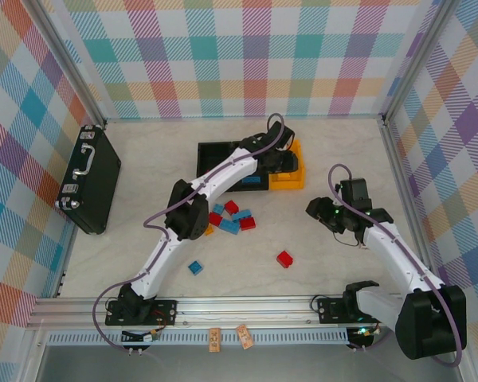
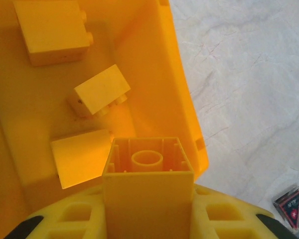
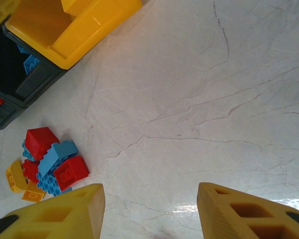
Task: Sort the legos into containers by color
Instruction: Place the lego in the container.
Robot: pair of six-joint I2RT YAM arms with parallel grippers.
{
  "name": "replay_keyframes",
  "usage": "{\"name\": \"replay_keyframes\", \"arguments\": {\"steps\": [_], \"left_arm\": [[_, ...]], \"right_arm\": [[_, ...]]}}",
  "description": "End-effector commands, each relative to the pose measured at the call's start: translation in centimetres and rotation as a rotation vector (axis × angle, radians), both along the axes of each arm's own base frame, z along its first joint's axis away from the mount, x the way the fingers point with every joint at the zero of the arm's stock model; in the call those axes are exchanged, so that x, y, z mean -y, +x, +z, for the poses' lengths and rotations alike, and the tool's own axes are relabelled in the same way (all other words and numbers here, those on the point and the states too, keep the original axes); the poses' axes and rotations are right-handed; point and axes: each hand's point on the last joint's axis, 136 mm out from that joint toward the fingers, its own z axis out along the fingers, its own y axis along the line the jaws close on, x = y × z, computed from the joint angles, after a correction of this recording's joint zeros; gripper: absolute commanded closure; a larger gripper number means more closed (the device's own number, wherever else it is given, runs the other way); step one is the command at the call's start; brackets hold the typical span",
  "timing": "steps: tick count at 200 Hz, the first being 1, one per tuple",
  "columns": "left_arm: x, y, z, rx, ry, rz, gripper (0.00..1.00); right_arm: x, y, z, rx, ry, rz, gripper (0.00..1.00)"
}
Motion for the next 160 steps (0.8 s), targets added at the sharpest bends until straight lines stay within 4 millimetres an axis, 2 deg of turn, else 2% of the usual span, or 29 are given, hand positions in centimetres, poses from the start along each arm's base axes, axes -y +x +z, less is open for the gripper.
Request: {"name": "replay_keyframes", "arguments": {"steps": [1,22,42,51,96,130,160], "left_arm": [[0.8,-0.5,0.1,-0.025,-0.023,-0.004,0.70],[1.1,-0.3,0.0,-0.026,-0.037,0.000,0.65],[1.2,-0.3,0.1,-0.025,-0.045,0.002,0.50],[1.2,-0.3,0.4,-0.022,-0.048,0.003,0.46],[0.5,-0.9,3.7,0.007,-0.062,-0.004,0.46],[-1.0,-3.3,6.8,0.038,-0.067,-0.030,0.46],[-3.3,-5.8,7.8,0.050,-0.060,-0.039,0.46]], "right_arm": [[0.0,-0.2,0.2,0.011,0.014,0.008,0.47],[0.1,0.0,0.2,0.014,0.019,0.009,0.48],[0.0,0.0,0.0,0.008,0.027,0.010,0.48],[0.0,0.0,0.0,0.008,0.028,0.011,0.48],[-0.3,0.0,0.3,0.012,0.044,0.017,0.48],[-0.4,-0.4,0.4,0.008,0.043,0.037,0.47],[-0.8,-0.9,0.6,0.006,0.056,0.062,0.47]]}}
